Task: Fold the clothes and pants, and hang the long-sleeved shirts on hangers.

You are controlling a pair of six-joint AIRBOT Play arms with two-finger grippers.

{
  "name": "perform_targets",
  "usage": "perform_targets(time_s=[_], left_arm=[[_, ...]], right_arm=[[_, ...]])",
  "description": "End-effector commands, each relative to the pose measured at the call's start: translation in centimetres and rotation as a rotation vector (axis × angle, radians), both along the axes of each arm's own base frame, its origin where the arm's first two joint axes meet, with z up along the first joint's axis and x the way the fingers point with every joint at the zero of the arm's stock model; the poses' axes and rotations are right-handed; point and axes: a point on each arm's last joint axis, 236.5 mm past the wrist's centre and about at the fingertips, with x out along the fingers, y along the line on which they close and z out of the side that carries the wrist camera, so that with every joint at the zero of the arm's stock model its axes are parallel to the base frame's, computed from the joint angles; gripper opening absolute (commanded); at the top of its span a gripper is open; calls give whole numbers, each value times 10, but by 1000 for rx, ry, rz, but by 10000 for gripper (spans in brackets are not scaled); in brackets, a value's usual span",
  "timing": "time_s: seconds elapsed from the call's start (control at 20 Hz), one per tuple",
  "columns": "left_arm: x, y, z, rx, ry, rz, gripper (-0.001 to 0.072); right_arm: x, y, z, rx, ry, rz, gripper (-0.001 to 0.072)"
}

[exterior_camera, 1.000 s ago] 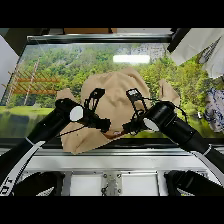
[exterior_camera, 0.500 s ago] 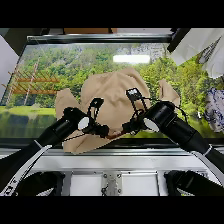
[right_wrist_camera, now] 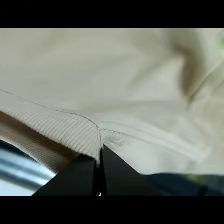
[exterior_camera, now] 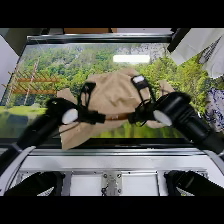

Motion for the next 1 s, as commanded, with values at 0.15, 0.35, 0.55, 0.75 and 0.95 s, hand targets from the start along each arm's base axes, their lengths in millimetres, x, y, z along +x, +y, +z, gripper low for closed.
perform_targets(time_s=[0.15,0.35,0.55,0.75,0.95], left_arm=[[-22,4,340,-480,-690,-57,19],[-93,-35,422,-612,-855,-324,19],[-105,-45,470,-598,-1026,-363,19],[-70,-44,439,-477,-1013,-277,19],[6,-24,318,-265,-712,-94,19]], right_arm=[[10,-16,237,248,-460,52,29],[-31,-16,333,427,-653,113,29],[-48,-20,345,482,-664,117,29],[-35,-25,336,431,-664,77,29],[-2,-30,262,254,-486,0,29]])
